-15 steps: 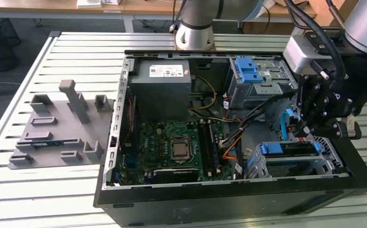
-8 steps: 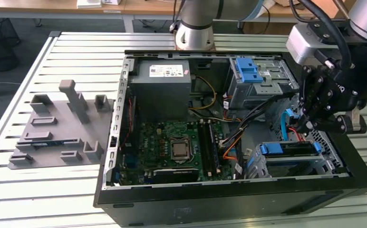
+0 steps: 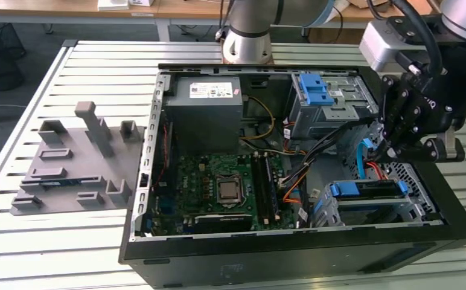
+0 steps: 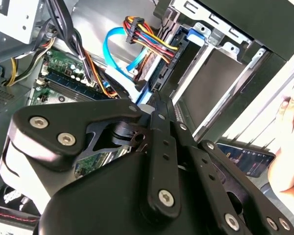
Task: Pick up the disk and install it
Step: 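Insert the second disk wire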
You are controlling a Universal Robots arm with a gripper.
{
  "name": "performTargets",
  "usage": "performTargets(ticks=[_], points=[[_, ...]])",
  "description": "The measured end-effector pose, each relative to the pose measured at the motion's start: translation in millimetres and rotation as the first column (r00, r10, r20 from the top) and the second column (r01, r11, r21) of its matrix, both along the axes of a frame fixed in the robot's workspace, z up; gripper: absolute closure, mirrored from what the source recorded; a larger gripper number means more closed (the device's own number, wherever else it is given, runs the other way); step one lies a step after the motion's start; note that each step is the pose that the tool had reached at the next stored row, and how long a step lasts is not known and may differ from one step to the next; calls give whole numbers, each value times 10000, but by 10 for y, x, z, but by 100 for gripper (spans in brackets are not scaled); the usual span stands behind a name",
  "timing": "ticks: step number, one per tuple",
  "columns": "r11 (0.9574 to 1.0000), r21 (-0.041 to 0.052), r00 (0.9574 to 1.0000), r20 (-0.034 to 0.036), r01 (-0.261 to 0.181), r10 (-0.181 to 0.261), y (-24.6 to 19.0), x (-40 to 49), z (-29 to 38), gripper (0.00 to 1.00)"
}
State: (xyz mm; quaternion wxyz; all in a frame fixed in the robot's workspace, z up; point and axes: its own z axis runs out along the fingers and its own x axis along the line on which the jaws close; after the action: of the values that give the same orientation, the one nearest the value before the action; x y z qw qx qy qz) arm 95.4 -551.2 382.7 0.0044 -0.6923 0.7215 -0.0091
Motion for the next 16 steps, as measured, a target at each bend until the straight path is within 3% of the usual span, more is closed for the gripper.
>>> performTargets(ticks=[4, 10, 16], points=[[10000, -2, 10000, 12, 0, 0, 55, -17, 39, 89], [10000, -15, 10000, 30, -7, 7, 146, -36, 43, 89], [10000, -17, 9999, 85, -97, 97, 156, -38, 77, 89]])
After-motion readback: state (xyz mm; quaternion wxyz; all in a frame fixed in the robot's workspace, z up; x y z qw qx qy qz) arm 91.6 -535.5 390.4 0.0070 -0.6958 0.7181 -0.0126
